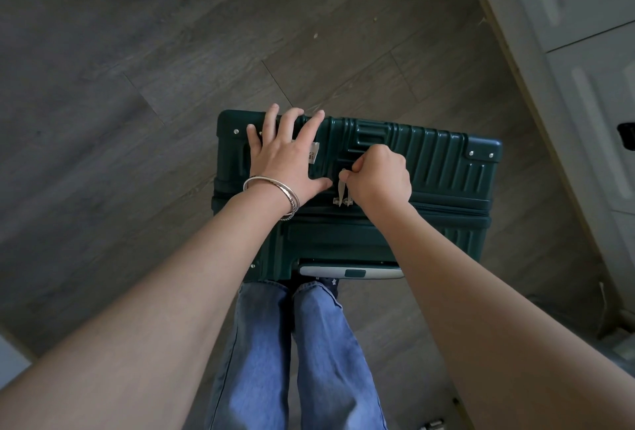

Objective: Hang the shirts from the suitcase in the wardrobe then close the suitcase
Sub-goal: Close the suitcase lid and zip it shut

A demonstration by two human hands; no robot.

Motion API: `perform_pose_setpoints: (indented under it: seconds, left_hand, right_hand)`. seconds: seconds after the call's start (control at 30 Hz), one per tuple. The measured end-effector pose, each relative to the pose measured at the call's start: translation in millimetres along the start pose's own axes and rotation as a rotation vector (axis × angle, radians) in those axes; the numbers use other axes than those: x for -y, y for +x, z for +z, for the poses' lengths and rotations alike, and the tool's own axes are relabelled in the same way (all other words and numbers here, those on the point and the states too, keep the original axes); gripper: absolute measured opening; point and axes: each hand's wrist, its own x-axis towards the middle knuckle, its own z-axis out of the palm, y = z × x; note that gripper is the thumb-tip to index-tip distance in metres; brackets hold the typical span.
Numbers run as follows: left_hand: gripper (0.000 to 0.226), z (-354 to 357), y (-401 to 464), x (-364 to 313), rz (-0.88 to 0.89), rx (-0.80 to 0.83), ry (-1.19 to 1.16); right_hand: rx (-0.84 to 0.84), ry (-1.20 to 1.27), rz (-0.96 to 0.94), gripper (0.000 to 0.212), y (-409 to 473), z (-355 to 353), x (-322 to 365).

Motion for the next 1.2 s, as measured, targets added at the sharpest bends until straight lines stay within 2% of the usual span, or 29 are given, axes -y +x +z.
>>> perform_pose_setpoints:
  seconds: [0.33,0.7,1.0,1.2]
  left_hand:
    - [0.096,0.4,-0.7,-2.1,-0.005,-0.001,0.01]
    - [0.097,-0.1,0.5,0.3,-0.001,0.022,-0.022]
    - [0.1,1.5,0.8,0.5,0.008,0.027,-0.02]
    - [0.101,3.0,1.7,1.9,0.01,0.025,-0.011]
  right_hand:
    - [-0.016,-0.039,-0.034,0.018,-2.7,2.1,0.4]
    - [0.01,0.069,-0.159,0.015,-14.9,-6.2,-14.6]
    - [0.022,0.08,-0.168,0.03,-16.7,-6.8,-13.5]
    - [0.009,0.049,-0.127,0.021,-10.7,-2.1,-11.3]
